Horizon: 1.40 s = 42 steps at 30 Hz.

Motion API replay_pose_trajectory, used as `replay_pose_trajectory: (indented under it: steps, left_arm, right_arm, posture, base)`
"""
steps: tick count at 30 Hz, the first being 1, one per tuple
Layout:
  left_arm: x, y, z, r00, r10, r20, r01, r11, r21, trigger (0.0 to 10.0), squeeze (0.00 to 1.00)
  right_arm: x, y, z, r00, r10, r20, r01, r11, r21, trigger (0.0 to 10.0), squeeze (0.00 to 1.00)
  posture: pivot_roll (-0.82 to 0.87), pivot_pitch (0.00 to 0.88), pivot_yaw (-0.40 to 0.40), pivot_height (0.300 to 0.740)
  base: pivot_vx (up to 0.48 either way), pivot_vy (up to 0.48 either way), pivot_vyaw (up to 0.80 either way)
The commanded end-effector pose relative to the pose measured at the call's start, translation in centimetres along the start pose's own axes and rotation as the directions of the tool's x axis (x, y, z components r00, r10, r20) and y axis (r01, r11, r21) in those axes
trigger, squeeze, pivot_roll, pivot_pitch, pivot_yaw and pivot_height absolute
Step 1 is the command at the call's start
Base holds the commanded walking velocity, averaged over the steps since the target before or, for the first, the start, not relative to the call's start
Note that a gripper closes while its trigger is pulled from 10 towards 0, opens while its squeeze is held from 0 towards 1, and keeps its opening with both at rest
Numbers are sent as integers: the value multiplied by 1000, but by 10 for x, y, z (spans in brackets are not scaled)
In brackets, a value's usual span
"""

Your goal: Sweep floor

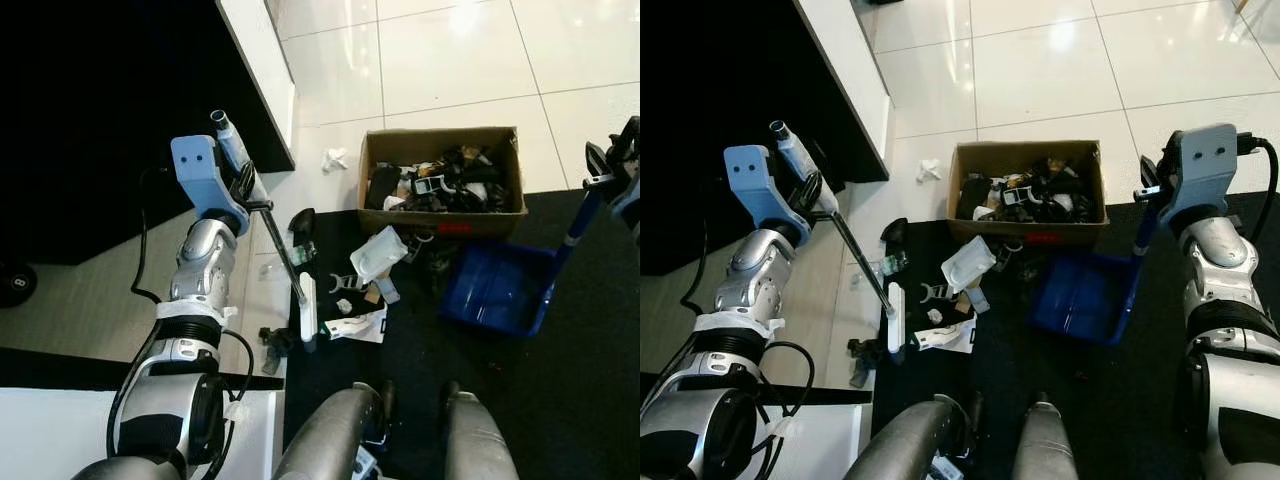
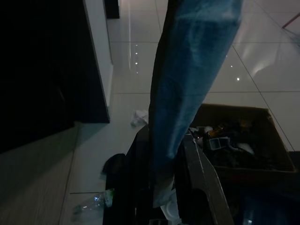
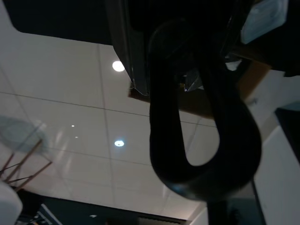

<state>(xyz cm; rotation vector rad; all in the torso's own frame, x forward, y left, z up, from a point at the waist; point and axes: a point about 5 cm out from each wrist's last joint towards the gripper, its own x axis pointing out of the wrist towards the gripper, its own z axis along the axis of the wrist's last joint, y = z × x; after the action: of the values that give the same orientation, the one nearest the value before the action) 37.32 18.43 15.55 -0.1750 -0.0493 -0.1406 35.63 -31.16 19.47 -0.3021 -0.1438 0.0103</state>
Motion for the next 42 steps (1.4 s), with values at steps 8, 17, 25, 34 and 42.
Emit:
replay_pose_trajectory:
  steps: [8,17,25,34,42]
  left_arm:
    - [-3,9,2,999,51,3,-51,999,6,10000,0]
    - [7,-8,-6,998,63,-14,-63,995,-71,10000,0]
    - [12,-20,-19,998,23,-59,-28,996,-86,10000,0]
    - [23,-36,-13,999,26,-36,-29,996,-80,10000,12]
    - [37,-39,17,990,120,77,-115,991,-68,10000,0]
  right_arm:
    - [9,7,21,992,57,115,-57,998,-5,10000,0]
    - [-9,17,-20,993,94,-67,-100,991,-94,10000,0]
    - [-12,19,-22,996,81,-36,-83,994,-76,10000,0]
    - [-18,27,-34,984,158,-86,-164,984,-70,10000,0]
    - [-26,19,-37,977,187,-98,-197,975,-105,10000,0]
  posture:
    - [60,304,250,740]
    - [54,303,250,740]
    - [34,307,246,740]
    - [7,317,244,740]
    - [-27,322,242,740]
  base:
    - [0,0,0]
    - [0,0,0]
    - [0,0,0]
    - [0,0,0]
    - [0,0,0]
